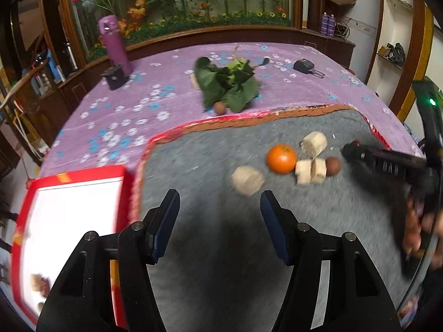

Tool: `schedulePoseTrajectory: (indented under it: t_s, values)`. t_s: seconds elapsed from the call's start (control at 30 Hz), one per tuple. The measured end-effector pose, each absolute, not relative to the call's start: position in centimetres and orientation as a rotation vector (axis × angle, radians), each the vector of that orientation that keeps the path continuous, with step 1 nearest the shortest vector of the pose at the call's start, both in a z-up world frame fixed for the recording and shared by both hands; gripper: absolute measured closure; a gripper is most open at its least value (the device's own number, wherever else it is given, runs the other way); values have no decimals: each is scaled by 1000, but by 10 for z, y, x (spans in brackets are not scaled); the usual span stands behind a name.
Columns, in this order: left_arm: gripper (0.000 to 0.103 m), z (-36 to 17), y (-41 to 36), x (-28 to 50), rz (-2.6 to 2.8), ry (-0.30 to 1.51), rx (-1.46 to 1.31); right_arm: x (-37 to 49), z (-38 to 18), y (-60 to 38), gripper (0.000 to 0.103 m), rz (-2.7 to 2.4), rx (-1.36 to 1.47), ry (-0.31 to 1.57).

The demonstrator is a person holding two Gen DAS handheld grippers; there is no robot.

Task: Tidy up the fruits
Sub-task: 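Move both open tools back over the gray mat, then grasp a tan cube with the left tool while the right tool grasps a red date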

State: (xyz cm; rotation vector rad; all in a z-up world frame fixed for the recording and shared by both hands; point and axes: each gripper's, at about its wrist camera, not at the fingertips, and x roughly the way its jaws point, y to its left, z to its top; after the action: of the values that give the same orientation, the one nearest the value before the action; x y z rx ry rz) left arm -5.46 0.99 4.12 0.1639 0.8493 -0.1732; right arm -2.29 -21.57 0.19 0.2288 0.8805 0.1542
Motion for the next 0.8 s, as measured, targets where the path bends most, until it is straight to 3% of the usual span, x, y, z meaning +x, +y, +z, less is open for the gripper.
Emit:
schedulePoseTrajectory:
  t_s: [0.37, 0.43, 0.5, 0.53, 0.8]
  values:
    - [43, 13, -12, -22, -205, 872, 244, -22, 2, -227, 85, 175, 319, 884]
    - [56, 12, -11, -20, -224, 877, 237, -22, 2, -227, 85, 176, 327, 886]
    - [61, 11, -11, -19, -239, 875, 227, -21, 2, -229, 85, 180, 343, 887]
    - [71, 11, -12, -20, -250, 869, 226, -21, 2, -229, 85, 182, 350, 887]
    - [72, 12, -11, -27, -264, 857, 177, -21, 3, -229, 85, 219, 384, 869]
